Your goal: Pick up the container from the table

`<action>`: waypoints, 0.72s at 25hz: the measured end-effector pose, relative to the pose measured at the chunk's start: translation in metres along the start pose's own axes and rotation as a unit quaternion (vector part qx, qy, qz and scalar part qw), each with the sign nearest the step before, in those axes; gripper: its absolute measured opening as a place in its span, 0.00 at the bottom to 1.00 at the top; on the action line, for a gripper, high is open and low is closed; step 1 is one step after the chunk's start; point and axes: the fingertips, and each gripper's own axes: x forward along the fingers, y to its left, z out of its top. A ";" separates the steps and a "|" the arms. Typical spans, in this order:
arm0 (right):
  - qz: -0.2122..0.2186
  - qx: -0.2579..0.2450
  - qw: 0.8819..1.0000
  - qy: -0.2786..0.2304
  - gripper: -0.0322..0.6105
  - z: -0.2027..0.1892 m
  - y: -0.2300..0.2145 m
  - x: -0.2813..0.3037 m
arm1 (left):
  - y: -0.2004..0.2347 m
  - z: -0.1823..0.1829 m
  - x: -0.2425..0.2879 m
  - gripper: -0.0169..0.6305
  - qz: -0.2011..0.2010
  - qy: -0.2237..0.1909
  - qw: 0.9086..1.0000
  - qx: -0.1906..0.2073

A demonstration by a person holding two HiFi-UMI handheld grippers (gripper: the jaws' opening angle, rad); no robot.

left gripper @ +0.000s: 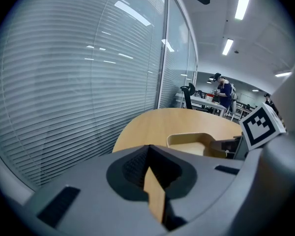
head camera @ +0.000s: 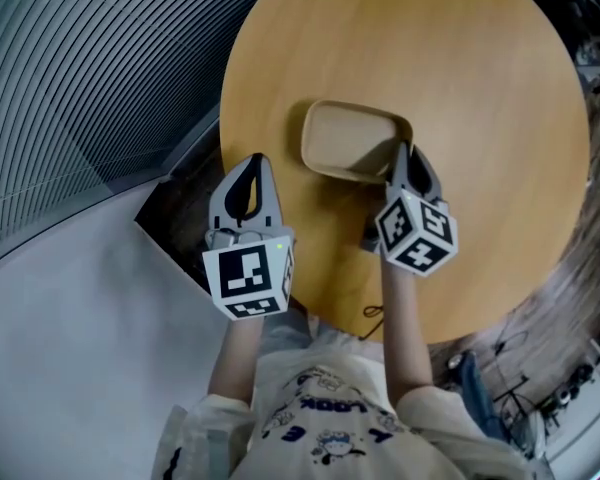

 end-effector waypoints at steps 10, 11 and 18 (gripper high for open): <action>0.005 -0.006 0.998 -0.063 0.08 0.018 0.025 -0.039 | 0.021 0.006 -0.030 0.03 -0.003 -0.048 0.999 0.001; 0.005 -0.009 0.998 -0.069 0.08 0.020 0.027 -0.045 | 0.021 0.009 -0.035 0.03 -0.005 -0.054 0.999 0.002; 0.010 -0.023 0.992 -0.123 0.08 0.048 0.042 -0.090 | 0.019 0.035 -0.070 0.03 -0.011 -0.109 0.994 0.007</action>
